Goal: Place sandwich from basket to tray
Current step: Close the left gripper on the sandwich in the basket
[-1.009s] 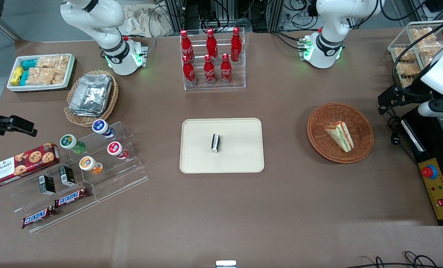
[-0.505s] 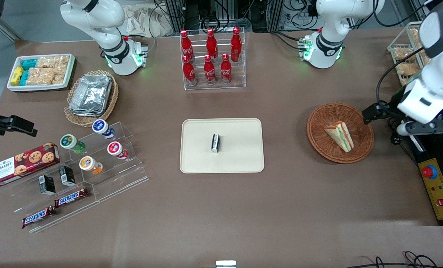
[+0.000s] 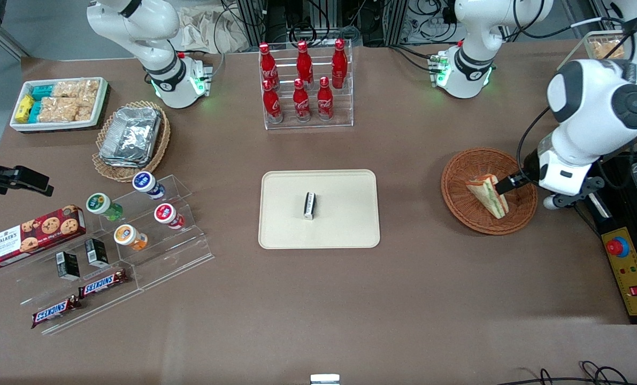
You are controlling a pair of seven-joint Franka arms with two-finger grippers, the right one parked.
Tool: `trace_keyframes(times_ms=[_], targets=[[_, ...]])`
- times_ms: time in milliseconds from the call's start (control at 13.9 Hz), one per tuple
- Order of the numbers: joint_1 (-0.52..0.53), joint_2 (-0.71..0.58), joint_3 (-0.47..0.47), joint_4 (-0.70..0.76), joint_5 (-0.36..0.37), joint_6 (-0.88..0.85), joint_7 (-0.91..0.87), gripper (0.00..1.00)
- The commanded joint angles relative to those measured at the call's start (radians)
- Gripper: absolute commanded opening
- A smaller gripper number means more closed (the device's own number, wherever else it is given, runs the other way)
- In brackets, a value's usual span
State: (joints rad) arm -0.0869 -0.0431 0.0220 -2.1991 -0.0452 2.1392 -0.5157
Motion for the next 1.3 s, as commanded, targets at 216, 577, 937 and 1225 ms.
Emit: trace_keyframes(times_ms=[216,577,937,1225], targets=[[0.003,-0.027,-0.001,-0.230,-0.005,0.261,-0.092,1.00],[0.027,0.057,0.003,-0.266,-0.005,0.338,-0.101,1.00],[0.027,0.123,0.003,-0.275,-0.005,0.422,-0.127,1.00],[0.026,0.176,0.003,-0.277,-0.005,0.467,-0.127,0.97]])
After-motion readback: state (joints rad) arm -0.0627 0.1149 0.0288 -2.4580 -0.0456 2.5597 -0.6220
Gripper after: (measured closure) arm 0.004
